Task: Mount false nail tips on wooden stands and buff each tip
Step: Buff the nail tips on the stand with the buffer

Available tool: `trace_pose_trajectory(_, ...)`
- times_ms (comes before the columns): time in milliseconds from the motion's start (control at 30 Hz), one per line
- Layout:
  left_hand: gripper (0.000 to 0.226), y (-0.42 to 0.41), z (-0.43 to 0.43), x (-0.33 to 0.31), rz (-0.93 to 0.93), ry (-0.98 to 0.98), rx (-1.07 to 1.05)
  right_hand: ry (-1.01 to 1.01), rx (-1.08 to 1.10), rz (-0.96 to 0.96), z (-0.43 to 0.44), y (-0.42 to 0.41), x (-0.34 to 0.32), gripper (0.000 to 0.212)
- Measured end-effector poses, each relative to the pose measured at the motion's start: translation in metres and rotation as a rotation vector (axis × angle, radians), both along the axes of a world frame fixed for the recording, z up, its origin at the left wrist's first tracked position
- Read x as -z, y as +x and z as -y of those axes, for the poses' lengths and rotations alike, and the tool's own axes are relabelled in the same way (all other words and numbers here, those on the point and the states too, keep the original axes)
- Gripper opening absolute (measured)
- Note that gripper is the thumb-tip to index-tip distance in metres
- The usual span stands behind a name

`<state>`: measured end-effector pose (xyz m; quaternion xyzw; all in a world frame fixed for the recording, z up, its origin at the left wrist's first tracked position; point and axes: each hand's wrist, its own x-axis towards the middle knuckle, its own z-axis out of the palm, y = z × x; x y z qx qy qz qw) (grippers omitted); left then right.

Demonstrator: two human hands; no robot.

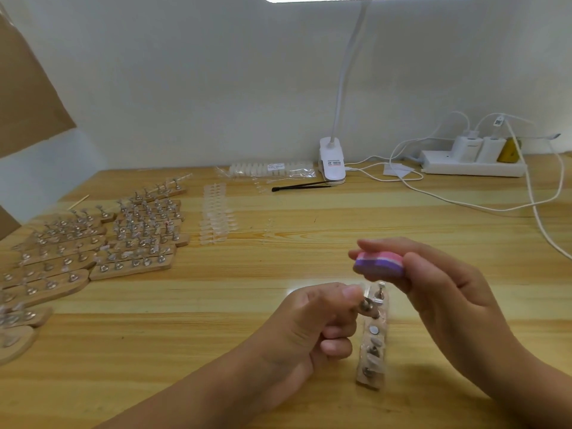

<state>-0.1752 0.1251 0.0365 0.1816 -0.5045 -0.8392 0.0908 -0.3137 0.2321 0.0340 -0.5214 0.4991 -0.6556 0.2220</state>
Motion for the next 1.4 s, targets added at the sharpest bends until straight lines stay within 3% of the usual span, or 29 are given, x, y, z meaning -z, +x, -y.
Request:
trace_pose_trajectory(100,0.051,-0.001,0.000,-0.001,-0.012,0.019,-0.020,0.015,0.009,-0.113,-0.004,0.004,-0.001,0.035)
trace_pose_trajectory(200,0.033,0.000,-0.002,0.000,-0.017,-0.012,0.004,0.046,0.057,-0.159,-0.002,0.005,0.000,0.030)
trace_pose_trajectory(433,0.020,0.002,-0.003,-0.001,-0.051,-0.026,0.024,0.035,0.062,-0.148,-0.002,0.006,0.002,0.028)
trace_pose_trajectory(633,0.044,0.001,0.000,0.001,-0.014,-0.029,-0.013,-0.012,0.092,-0.191,-0.002,0.004,0.002,0.029)
trace_pose_trajectory(900,0.028,0.001,0.000,0.002,-0.070,-0.064,0.031,-0.006,0.056,-0.190,0.000,0.004,0.001,0.029)
trace_pose_trajectory(1067,0.011,0.003,-0.001,0.002,-0.138,-0.221,0.124,0.046,0.085,-0.231,0.006,-0.005,0.000,0.029)
trace_pose_trajectory(1167,0.020,0.004,0.006,0.002,-0.095,-0.391,0.079,0.044,0.128,-0.189,0.006,-0.026,-0.003,0.024)
trace_pose_trajectory(1233,0.034,0.005,0.016,0.005,-0.002,-0.587,-0.029,0.102,0.232,-0.340,0.004,-0.049,-0.005,0.026)
trace_pose_trajectory(1333,0.034,0.005,0.022,0.008,0.103,-0.786,-0.042,0.322,0.456,-0.795,0.004,-0.090,0.002,0.025)
trace_pose_trajectory(1400,0.031,0.003,0.022,0.009,0.152,-0.831,0.011,0.530,0.485,-0.847,0.003,-0.105,0.008,0.022)
